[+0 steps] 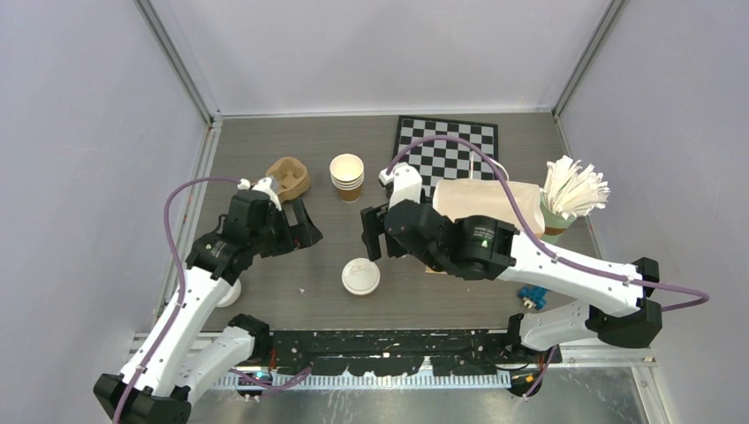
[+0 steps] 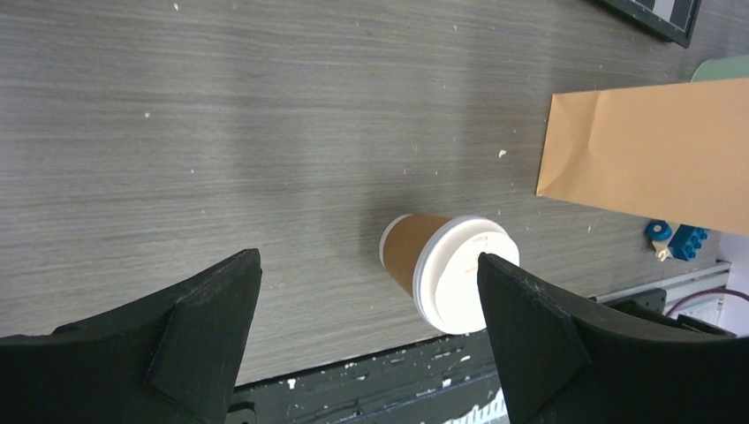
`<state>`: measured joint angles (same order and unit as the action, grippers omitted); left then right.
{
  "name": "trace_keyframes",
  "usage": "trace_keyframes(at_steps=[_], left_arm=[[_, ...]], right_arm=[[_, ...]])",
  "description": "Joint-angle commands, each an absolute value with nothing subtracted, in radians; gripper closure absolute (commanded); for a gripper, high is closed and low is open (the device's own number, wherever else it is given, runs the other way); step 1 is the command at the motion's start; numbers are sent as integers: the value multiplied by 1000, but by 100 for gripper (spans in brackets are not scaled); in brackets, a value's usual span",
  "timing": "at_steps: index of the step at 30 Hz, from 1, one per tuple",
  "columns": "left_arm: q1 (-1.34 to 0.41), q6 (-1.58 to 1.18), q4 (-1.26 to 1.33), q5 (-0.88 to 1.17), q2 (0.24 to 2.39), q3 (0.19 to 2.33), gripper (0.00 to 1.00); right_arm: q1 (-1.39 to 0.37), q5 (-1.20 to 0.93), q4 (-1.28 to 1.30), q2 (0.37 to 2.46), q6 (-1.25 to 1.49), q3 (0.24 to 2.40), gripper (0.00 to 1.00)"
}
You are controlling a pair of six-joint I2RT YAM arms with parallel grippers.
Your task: Pack the takeout coffee
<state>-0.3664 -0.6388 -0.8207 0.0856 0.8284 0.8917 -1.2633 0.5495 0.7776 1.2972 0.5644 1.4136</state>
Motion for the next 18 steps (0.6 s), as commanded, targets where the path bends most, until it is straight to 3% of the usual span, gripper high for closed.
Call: trace_keyframes(at_steps=[1,6,10,18], left_arm=[[-368,-584,-743,10,845,954,6],[-367,-548,-774,-64,903,989,5],[-331,-547,-787,-261,992,1042,2],[-140,-579,-781,-286,1230,1263,18]], right_arm=[[-1218,558,798,1290,490,1504,18],[-1142,534,778,1301,429,1530,18],[-1111,499,723,1295,427,1520,19],[-1109,317,568,1234,480,1432,22]])
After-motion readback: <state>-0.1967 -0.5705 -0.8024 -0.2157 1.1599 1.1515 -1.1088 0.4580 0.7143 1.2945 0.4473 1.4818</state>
